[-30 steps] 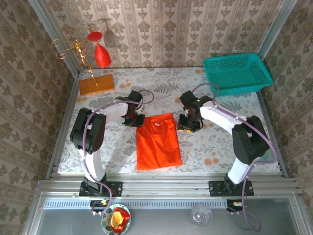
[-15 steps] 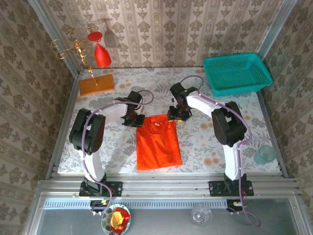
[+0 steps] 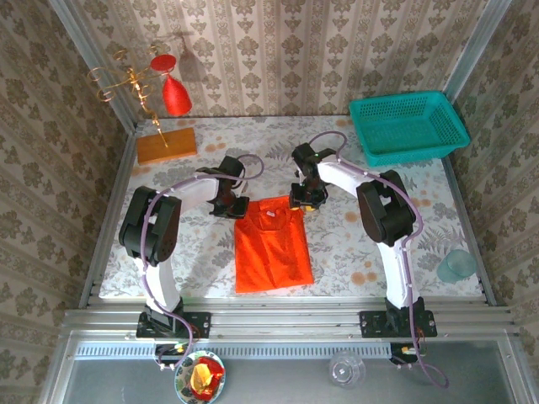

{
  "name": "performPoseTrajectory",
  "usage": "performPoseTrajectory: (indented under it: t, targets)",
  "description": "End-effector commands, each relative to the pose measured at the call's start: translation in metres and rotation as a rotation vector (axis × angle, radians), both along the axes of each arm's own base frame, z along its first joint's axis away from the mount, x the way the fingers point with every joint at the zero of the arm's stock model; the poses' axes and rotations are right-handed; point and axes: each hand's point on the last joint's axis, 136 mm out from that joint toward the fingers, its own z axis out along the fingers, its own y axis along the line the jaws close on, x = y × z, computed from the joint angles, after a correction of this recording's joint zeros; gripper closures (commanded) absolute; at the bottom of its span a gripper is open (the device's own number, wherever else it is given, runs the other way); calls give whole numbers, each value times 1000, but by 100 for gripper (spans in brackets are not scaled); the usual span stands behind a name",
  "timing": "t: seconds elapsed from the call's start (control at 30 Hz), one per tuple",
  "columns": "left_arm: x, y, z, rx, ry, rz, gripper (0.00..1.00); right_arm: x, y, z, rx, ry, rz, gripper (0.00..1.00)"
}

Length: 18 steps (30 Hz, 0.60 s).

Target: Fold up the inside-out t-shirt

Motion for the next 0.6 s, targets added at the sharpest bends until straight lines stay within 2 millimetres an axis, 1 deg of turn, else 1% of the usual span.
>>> performPoseTrajectory:
  t: [0.0,0.17,0.27,0.4,0.57]
  targets:
    - [-18,15,-25,62,84,-12,100,-24,8,-25,-64,90,10,60]
    - [-19,14,-24,57,81,-12,100,-30,16,-26,-94,86,10,60]
    - [-18,14,-24,57,81,-12,100,-29,15,-26,-119,76,6,61]
    - [-18,14,-23,57,76,-13,100,-28,11,-20,-194,51,20,64]
    - [-18,14,-23,55,74,-12,100,-29,20,-17,-184,40,27,68]
